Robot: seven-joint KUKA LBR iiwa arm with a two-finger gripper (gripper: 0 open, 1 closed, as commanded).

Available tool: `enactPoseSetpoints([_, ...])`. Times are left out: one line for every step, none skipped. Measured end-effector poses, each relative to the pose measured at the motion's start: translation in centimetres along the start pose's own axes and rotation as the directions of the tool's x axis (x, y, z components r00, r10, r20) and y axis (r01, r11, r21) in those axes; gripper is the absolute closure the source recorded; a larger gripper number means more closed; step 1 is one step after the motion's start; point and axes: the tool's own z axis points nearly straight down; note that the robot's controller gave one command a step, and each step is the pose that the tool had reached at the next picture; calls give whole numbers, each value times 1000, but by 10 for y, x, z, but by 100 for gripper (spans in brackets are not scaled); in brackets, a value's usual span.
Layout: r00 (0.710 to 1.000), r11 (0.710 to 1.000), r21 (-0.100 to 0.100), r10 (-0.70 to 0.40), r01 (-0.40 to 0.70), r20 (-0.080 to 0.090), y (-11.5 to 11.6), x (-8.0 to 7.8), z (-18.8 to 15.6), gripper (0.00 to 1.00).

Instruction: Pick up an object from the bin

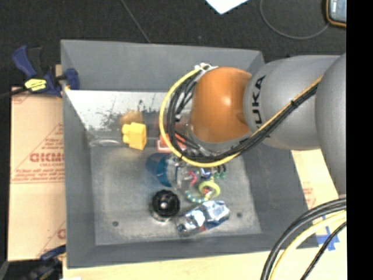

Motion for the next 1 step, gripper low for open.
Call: enactPoseSetpoints([983,983,0,186,-186,7,2,30,-36,100])
